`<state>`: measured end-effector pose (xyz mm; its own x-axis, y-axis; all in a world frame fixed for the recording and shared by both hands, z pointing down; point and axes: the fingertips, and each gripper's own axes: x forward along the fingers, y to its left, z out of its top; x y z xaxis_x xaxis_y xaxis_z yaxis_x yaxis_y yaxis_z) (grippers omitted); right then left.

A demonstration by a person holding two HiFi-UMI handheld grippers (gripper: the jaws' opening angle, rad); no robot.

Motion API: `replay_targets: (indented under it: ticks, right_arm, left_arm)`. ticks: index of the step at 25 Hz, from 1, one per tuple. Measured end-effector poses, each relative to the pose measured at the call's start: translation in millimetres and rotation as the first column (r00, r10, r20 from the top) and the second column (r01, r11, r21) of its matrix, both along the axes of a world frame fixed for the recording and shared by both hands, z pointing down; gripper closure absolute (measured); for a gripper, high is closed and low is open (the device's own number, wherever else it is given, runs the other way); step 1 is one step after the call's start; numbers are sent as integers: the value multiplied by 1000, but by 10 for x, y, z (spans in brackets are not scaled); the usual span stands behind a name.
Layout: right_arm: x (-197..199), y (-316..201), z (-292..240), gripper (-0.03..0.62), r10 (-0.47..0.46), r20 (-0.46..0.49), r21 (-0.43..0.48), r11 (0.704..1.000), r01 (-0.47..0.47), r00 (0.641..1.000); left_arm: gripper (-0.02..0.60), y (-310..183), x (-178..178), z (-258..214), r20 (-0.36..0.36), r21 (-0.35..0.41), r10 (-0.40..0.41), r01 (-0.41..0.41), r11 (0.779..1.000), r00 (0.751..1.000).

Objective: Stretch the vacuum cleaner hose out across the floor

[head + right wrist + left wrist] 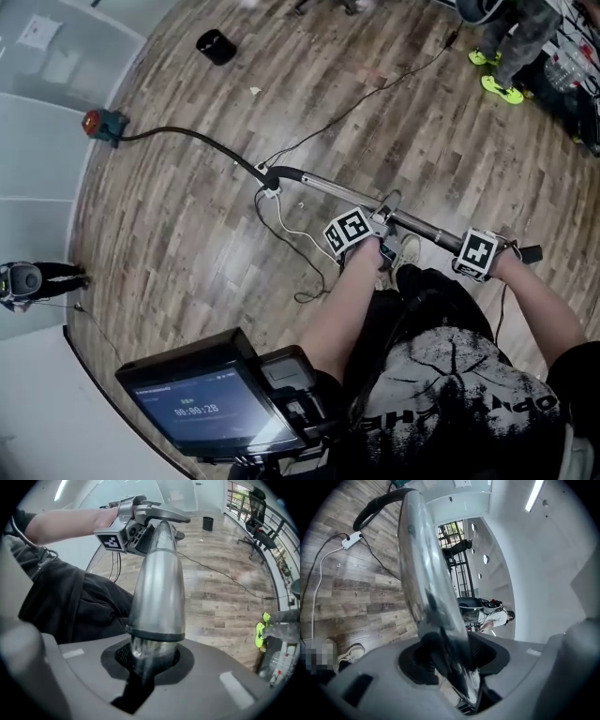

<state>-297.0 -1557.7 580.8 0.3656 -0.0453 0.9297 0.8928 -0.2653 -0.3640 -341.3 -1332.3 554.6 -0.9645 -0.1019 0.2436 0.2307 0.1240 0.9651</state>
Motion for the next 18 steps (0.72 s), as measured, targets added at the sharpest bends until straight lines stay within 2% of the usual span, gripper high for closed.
replay_targets:
  ticks: [6, 7, 11, 14, 16, 18]
  right_arm:
    - [285, -166, 192, 523, 103, -102, 41, 994, -99, 989]
    - [270, -194, 234, 523, 118, -104, 49, 992, -113, 988]
    - [66, -341, 460, 522, 182, -111, 95, 980, -172, 977]
    - [-125, -641, 725, 522, 241, -125, 141, 965, -223, 962]
    - [-229, -827, 924, 522, 285, -153, 161, 952, -261, 946]
    - [-341, -957, 1129, 522, 319, -178, 165, 942, -292, 931]
  left_arm:
    - [368, -283, 361, 164, -5, 29, 39, -39, 999, 999]
    - [381, -327, 394, 194, -13, 20, 52, -52, 998, 999]
    - [418, -499, 390, 256, -44, -52, 104, -106, 993, 994]
    - [460, -784, 312, 280, -63, -106, 139, -145, 984, 988]
    - [485, -986, 224, 236, -59, -168, 177, -185, 968, 982]
    - [527, -1162, 88, 153, -32, -254, 223, -224, 941, 974]
